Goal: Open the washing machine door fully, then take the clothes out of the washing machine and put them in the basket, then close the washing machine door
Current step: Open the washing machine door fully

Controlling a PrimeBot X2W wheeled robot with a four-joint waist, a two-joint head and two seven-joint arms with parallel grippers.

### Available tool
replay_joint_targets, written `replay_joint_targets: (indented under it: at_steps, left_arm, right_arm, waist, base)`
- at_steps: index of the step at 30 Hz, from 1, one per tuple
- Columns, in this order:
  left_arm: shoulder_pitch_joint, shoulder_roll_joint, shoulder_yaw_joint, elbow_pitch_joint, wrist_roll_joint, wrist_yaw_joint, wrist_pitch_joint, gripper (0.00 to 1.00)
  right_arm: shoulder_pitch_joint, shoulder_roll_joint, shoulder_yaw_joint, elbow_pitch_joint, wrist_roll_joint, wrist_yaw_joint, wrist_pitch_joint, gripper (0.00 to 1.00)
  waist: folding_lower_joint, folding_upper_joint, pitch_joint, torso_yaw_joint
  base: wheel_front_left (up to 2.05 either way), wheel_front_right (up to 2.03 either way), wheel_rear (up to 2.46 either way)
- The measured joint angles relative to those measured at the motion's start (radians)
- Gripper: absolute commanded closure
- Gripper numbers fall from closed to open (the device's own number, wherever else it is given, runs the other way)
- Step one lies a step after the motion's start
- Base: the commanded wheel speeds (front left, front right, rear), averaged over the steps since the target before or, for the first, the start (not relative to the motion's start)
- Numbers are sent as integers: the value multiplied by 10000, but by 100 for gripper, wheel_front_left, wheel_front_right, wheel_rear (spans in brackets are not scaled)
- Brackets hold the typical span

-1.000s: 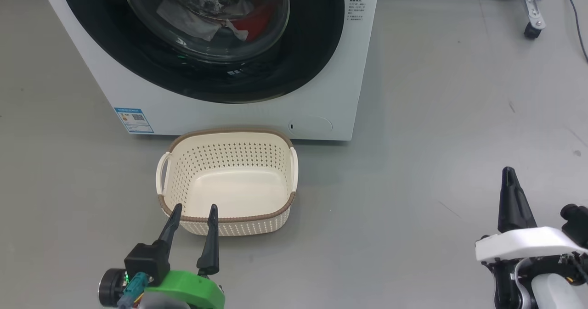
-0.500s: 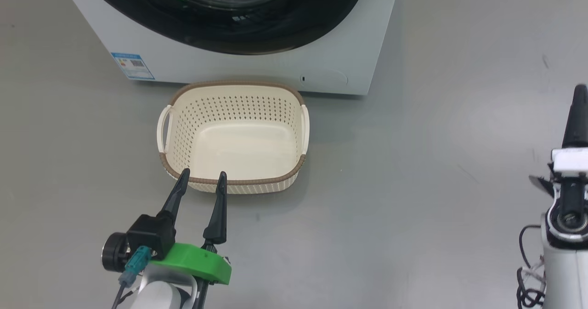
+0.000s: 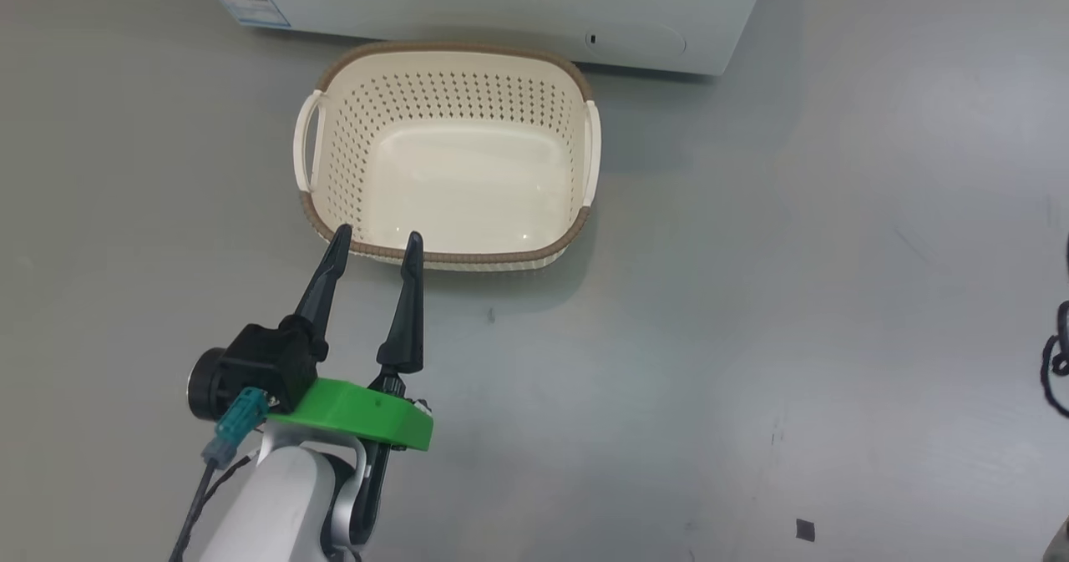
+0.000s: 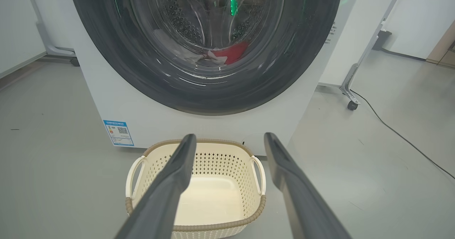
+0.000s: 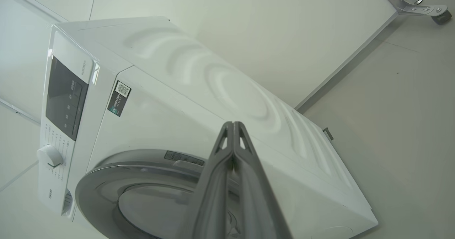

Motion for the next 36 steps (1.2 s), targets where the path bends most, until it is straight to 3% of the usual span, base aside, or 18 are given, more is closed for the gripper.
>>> replay_joint_targets:
  at_steps: [3, 6, 12, 21, 36]
  left_arm:
    - [-218, -4, -79, -107, -125, 2, 0, 0]
    - [-476, -10, -81, -180, -142, 15, 0, 0]
    - [-717, -12, -134, -169, -203, 15, -2, 0]
    - [-1052, -27, -205, -142, -261, 15, -2, 0]
    - [-1309, -56, -349, -67, -376, 17, -2, 0]
  right_arm:
    - [-611, -322, -13, 10, 4, -199, 299, 100]
    - [-1637, -176, 6, 186, 531, -470, 673, 100]
    - [-2735, -349, 221, 617, 529, -631, 1047, 100]
    - [-4219, -533, 702, 1494, 642, -761, 1902, 100]
    - [-5929, -288, 976, 2978, 1294, -918, 2968, 100]
  waist:
    - [0, 0, 342, 137]
    - [1, 0, 776, 316]
    - [1, 0, 1261, 509]
    - [0, 0, 1839, 905]
    - [0, 0, 2366, 1316]
  base:
    - [0, 0, 0]
    - [0, 0, 0]
    - [0, 0, 0]
    - [0, 0, 0]
    - [0, 0, 0]
